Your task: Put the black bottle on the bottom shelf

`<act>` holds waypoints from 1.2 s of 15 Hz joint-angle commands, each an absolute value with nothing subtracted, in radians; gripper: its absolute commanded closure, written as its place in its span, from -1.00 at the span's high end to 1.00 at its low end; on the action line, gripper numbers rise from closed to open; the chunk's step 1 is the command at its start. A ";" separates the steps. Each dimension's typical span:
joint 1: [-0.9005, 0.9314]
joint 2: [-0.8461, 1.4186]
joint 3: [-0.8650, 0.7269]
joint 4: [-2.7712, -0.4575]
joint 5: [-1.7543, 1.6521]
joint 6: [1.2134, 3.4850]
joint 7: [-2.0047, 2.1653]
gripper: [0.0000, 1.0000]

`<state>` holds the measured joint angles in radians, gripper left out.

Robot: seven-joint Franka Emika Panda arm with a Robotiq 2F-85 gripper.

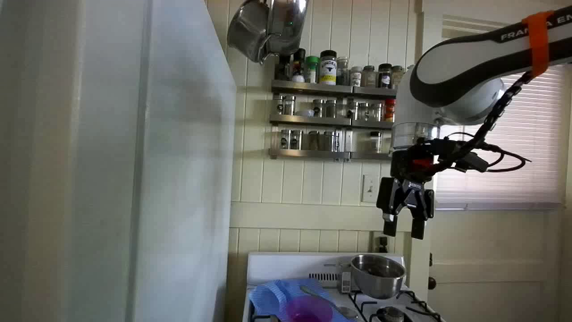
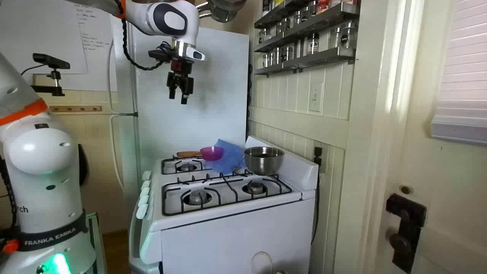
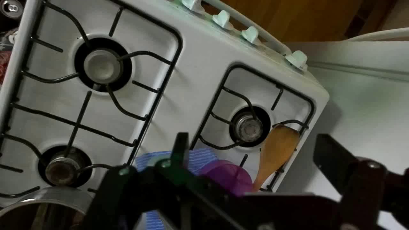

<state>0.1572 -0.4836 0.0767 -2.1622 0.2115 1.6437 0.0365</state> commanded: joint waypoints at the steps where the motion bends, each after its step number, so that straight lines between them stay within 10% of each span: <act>1: 0.141 -0.483 0.089 -2.160 0.217 1.640 0.031 1.00; 18: -0.004 -0.374 0.074 -2.148 -0.017 2.046 0.162 1.00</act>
<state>0.0266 -0.4236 0.0768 -2.1627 0.0024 1.9865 0.0843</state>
